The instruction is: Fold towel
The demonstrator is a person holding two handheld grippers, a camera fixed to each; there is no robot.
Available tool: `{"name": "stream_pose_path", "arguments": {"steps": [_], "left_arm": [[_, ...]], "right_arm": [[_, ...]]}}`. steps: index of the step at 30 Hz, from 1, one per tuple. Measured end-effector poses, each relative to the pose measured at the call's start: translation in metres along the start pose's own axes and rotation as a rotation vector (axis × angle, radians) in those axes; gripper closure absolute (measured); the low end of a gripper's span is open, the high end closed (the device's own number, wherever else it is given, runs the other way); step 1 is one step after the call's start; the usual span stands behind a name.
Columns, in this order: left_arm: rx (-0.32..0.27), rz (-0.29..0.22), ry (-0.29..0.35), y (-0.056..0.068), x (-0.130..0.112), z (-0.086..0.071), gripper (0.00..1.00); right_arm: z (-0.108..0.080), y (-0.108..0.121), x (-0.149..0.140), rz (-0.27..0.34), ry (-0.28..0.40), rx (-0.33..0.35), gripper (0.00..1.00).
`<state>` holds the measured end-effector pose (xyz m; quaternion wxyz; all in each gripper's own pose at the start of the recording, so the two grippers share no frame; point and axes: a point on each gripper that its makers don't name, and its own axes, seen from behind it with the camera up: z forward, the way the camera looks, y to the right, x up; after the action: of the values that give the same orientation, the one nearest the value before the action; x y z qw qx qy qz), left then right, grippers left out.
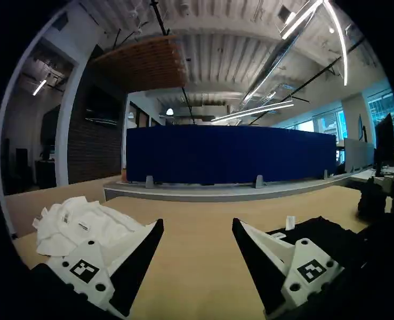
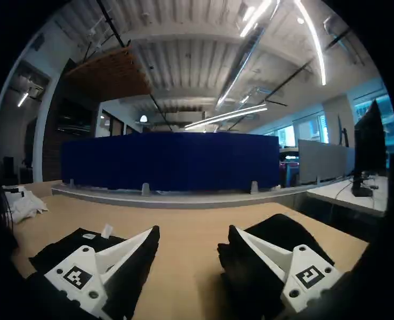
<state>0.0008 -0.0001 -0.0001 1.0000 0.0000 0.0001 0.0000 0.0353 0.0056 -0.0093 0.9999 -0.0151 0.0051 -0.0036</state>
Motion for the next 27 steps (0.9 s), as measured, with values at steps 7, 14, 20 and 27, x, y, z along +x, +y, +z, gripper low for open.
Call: {"name": "stream_pose_path", "arguments": {"steps": [7, 14, 20, 27], "left_arm": [[-0.009, 0.008, 0.006, 0.0, 0.049, -0.003, 0.05], [-0.041, 0.021, -0.004, 0.012, 0.108, -0.01, 0.05], [-0.056, 0.033, -0.02, 0.018, 0.155, -0.016, 0.05], [-0.079, 0.045, -0.052, 0.024, 0.189, -0.023, 0.05]], "right_arm": [[-0.006, -0.004, 0.047, -0.034, -0.004, -0.011, 0.0], [-0.01, -0.012, 0.108, -0.042, 0.004, -0.012, 0.0], [-0.016, -0.014, 0.157, -0.051, 0.012, -0.014, 0.0], [-0.02, -0.014, 0.197, -0.043, 0.009, -0.015, 0.0]]}}
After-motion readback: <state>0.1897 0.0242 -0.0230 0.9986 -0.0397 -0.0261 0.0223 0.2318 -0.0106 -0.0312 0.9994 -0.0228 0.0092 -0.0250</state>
